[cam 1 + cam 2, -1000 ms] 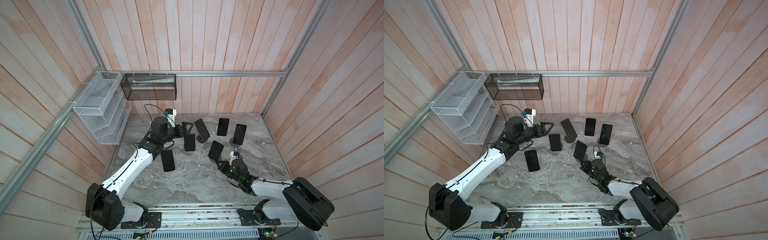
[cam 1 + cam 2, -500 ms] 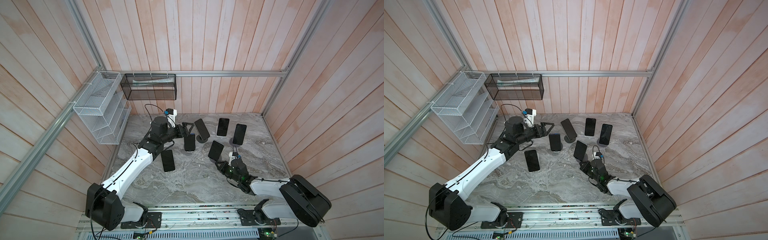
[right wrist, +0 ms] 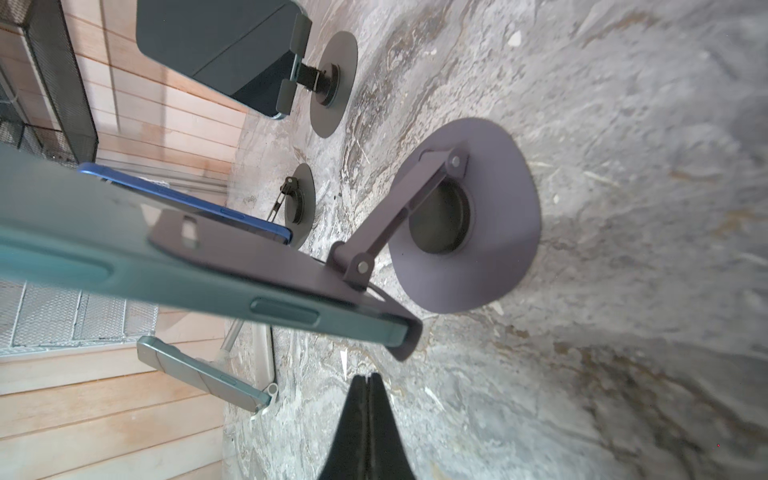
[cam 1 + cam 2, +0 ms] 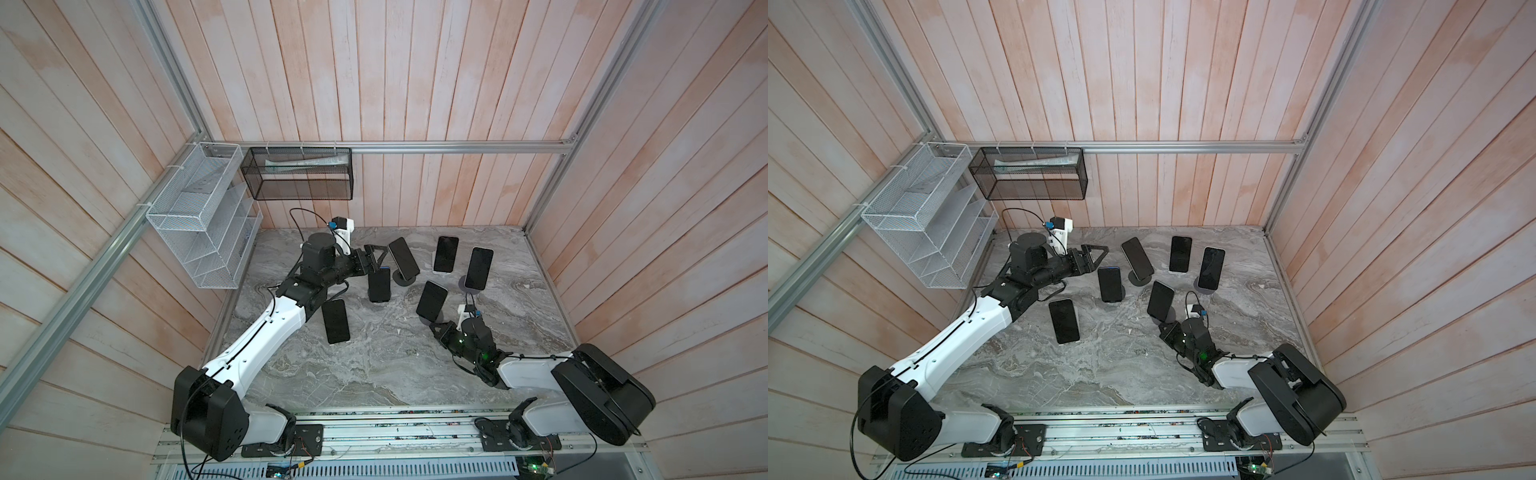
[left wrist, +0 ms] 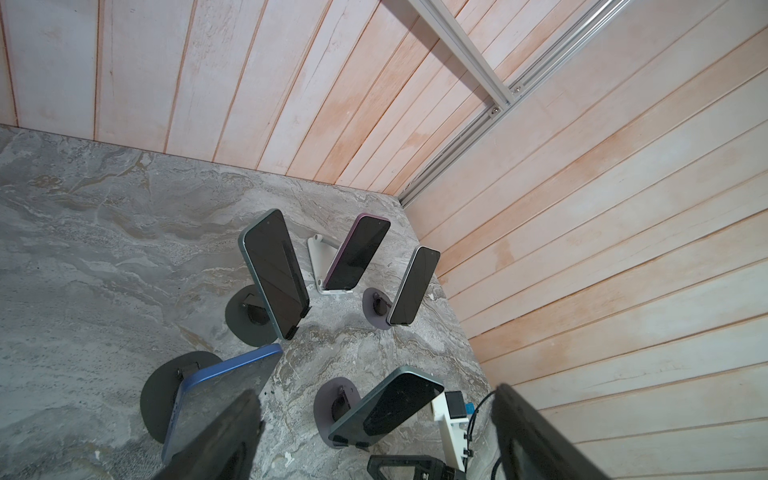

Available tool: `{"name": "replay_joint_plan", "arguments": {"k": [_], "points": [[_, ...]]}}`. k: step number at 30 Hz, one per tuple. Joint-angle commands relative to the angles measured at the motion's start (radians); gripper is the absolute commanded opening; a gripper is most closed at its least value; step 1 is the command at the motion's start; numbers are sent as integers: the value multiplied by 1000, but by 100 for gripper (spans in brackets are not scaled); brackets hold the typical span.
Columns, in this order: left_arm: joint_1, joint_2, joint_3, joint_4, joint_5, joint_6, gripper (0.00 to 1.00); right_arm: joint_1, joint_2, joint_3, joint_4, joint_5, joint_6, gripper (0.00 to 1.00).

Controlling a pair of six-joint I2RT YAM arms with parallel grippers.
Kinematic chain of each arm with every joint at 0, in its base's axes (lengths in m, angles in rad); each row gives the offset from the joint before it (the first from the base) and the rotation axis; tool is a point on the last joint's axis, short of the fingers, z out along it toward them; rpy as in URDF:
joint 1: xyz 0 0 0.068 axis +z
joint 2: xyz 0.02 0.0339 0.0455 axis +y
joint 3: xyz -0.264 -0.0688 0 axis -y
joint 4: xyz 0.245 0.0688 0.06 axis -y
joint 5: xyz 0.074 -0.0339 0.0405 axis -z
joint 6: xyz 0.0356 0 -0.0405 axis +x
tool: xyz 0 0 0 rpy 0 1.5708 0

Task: Remove the phone from the phone stand

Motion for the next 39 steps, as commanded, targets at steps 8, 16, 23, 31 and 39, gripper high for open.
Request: {"name": "replay_joint_plan", "arguments": {"k": [8,16,23,31,39], "points": [[3,-16,-15,21,0,2,89,-22,-34,-29,-9,65,5,0],[3,-15,-15,21,2,3,89,-39,-66,-18,-54,52,-30,0],[2,-20,-16,23,4,4,89,-17,-41,-52,-13,7,3,0],[2,-21,-15,17,-16,10,89,25,48,-57,116,-3,65,0],[2,-21,-15,17,-15,10,89,22,108,11,118,-6,64,0]]}}
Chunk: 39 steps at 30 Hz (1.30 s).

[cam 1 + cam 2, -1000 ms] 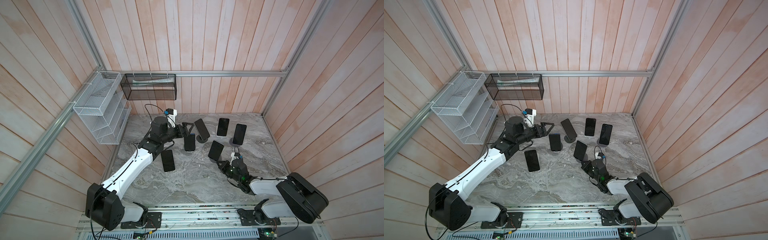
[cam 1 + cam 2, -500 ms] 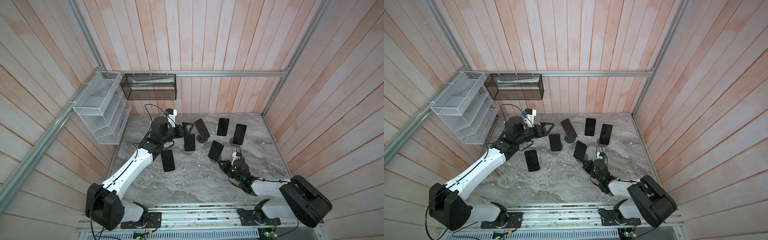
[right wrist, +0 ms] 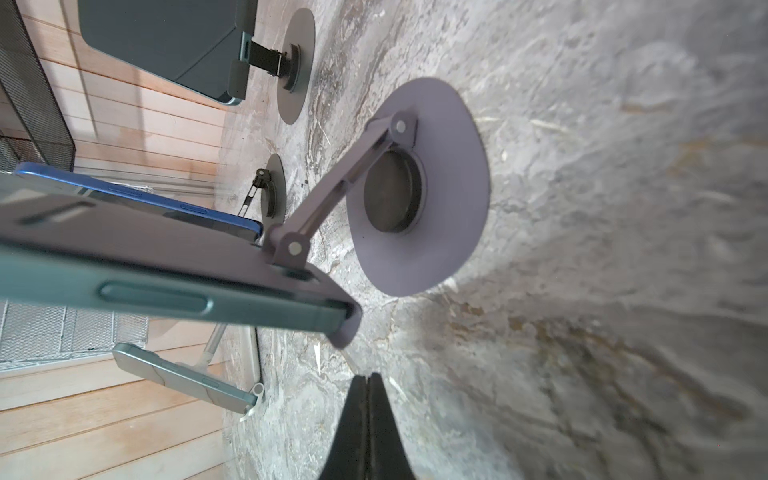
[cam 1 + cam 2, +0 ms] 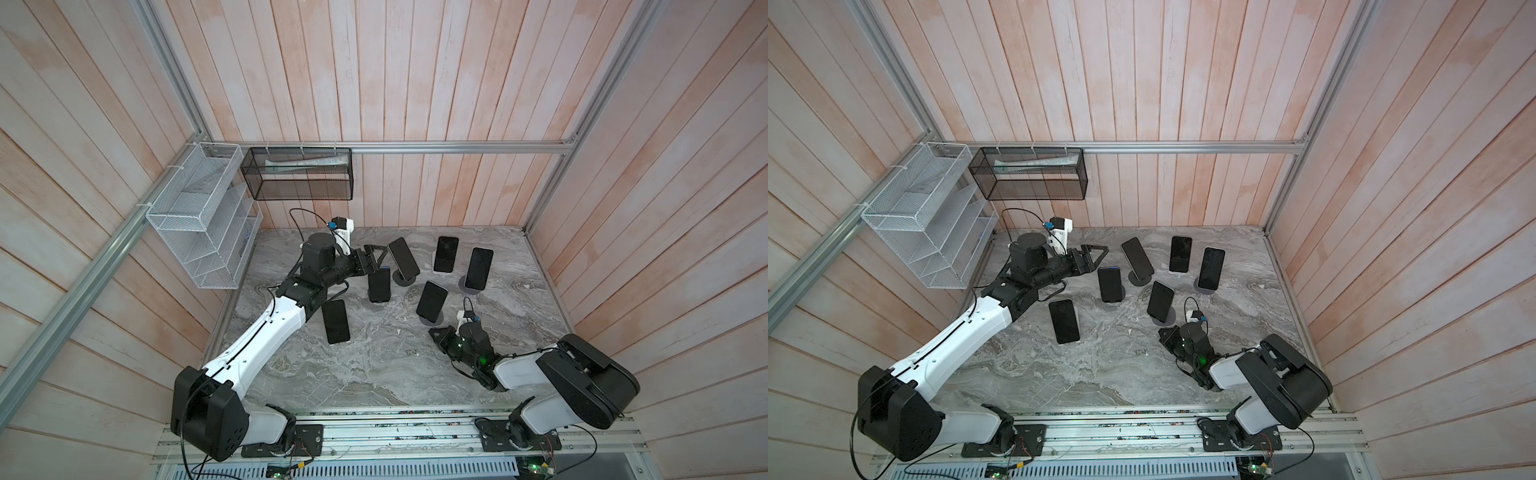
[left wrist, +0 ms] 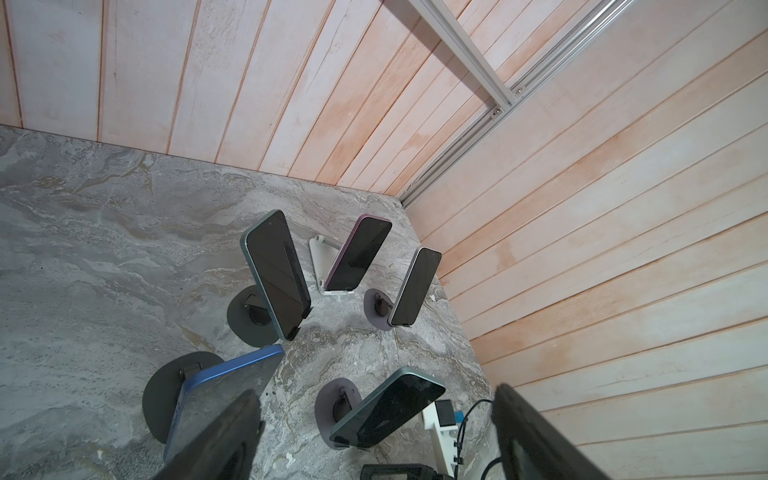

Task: Remove the phone from the phone stand

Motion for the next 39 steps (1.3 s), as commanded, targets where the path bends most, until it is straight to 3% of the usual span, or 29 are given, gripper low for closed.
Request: {"name": "replay_joint_plan", "arguments": {"k": [1,39], "points": [[2,-21,-15,18,-9,8,89,3,4,42,8,3,9,0],[2,-36,-19,19,-23,15,88,-127,-65,46,-79,16,-43,0]]}}
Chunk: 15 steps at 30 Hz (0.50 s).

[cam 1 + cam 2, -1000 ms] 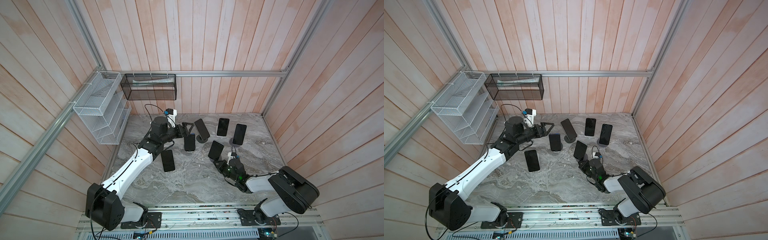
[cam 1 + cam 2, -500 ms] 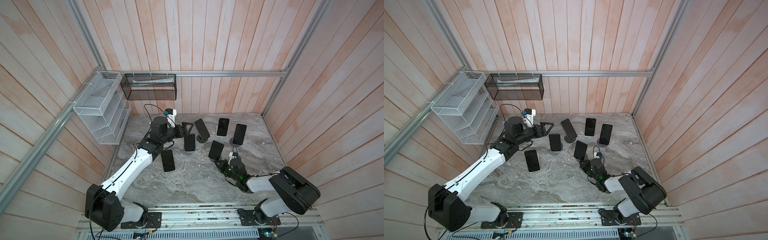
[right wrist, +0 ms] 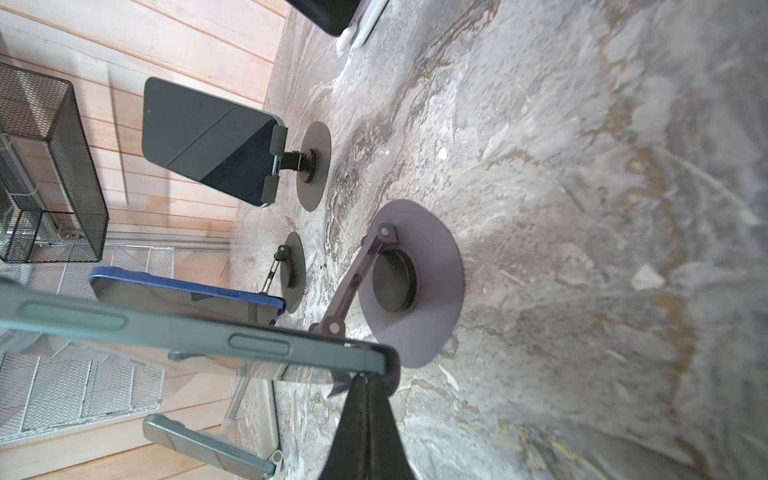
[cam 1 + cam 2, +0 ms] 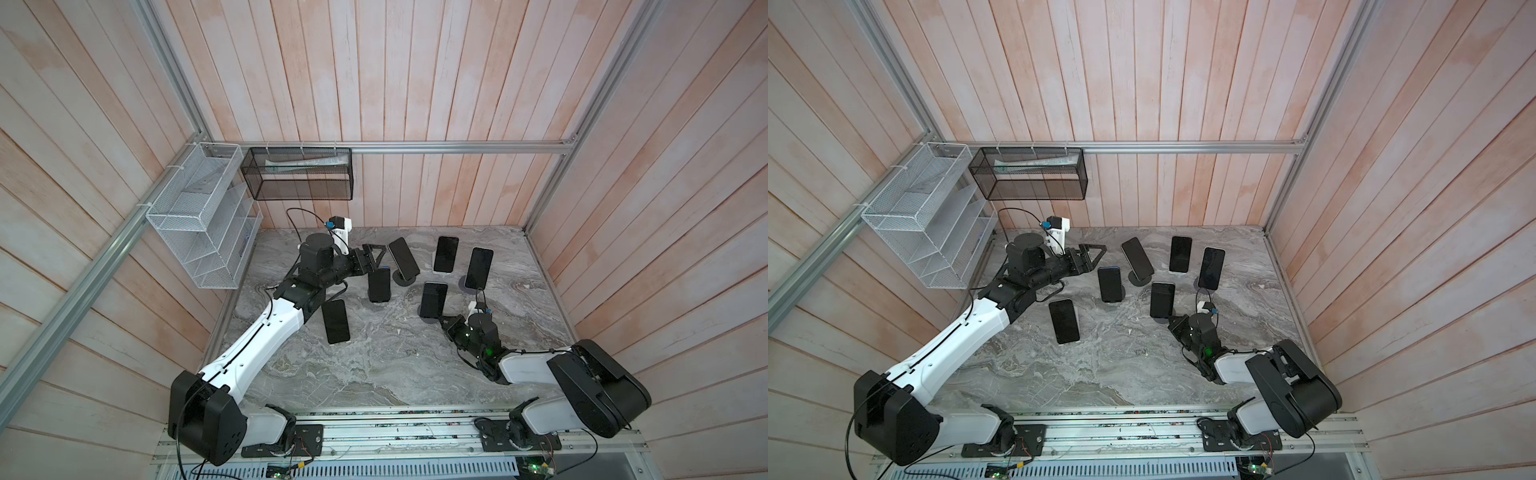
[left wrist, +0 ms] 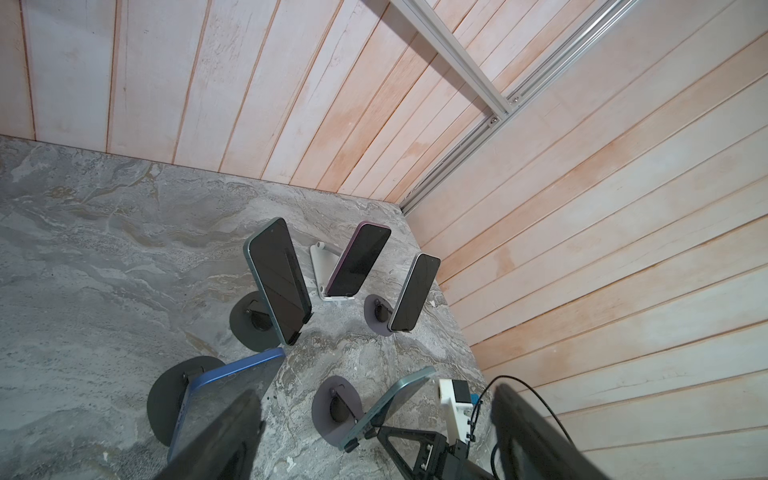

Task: Remove the phone from the phone stand

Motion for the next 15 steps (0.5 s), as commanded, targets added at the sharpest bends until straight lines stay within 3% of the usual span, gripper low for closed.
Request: {"name": "replay_joint_plan", "arguments": {"k": [1,15], "points": [[2,-16,-14,20,-6,15,88,-7,-2,16,-26,0,-29,0],[2,-27,-20,25,-12,15,88,-47,-16,54,-72,-12,-86,0]]}}
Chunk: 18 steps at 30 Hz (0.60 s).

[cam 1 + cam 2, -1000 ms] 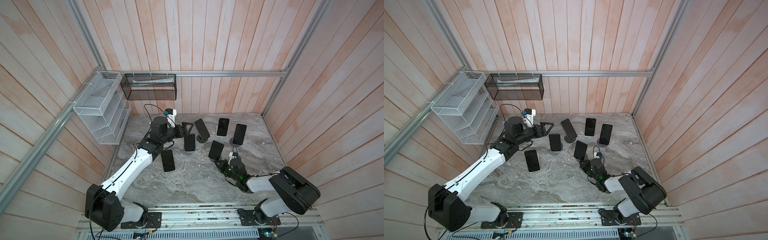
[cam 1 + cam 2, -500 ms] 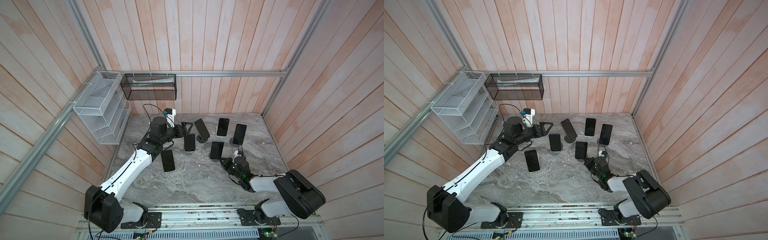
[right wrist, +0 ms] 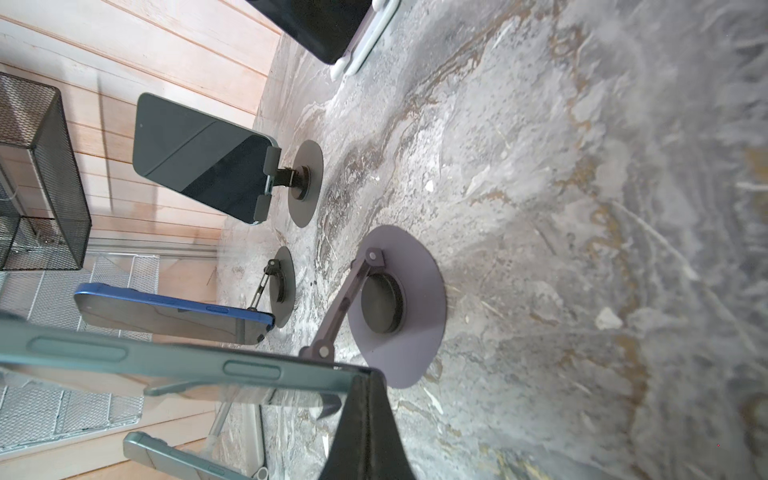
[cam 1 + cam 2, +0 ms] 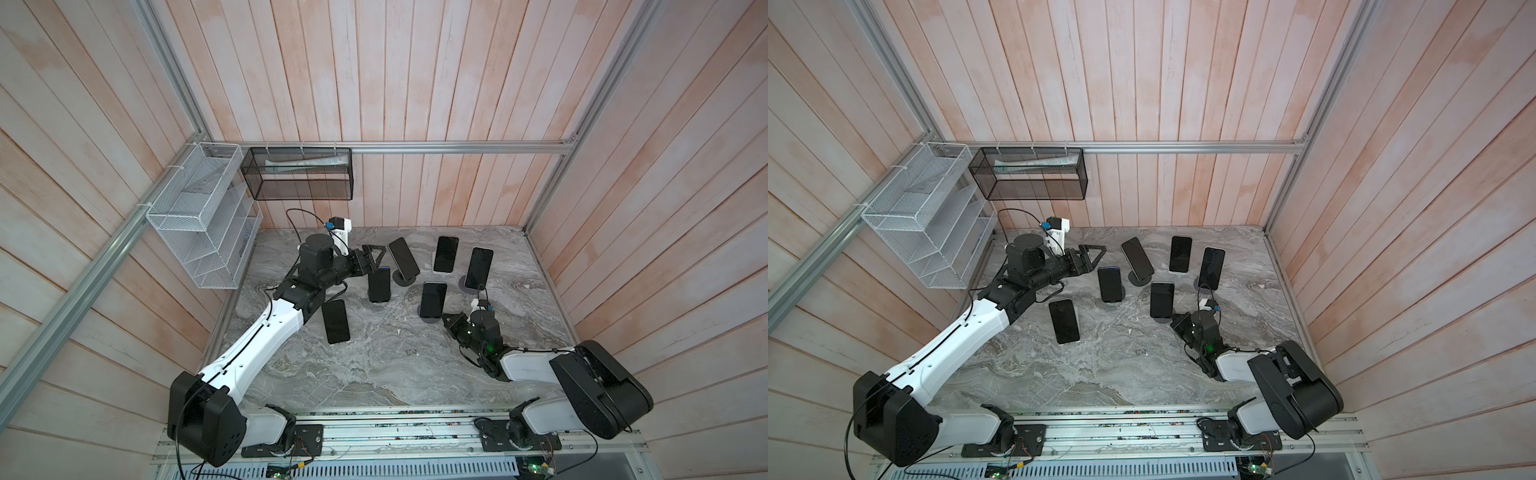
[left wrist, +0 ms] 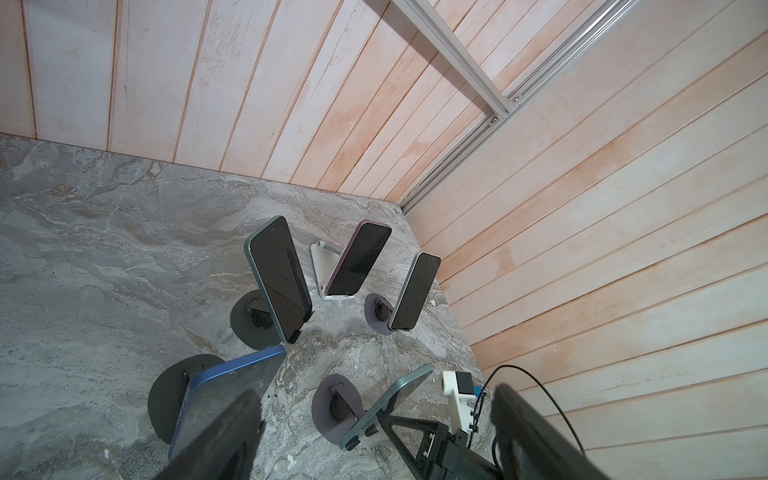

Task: Remove the phone from the phone stand

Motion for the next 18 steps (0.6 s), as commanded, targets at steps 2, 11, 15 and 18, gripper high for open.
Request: {"name": "replay_joint_plan", "arguments": {"k": [2,11,15,18], "points": [[3,-22,-13,23,-12,15,88,-9,-11,29,-34,-16,-37,0],[3,-22,-8,20,-15,14,88,-8,-75,-37,-28,-97,-8,0],[2,-19,-9,20,-11,9,88,-8,-73,-53,-14,-113,1,0],[2,-19,-8,19,-13,8,88,-8,-45,-67,25,-122,17,0]]}}
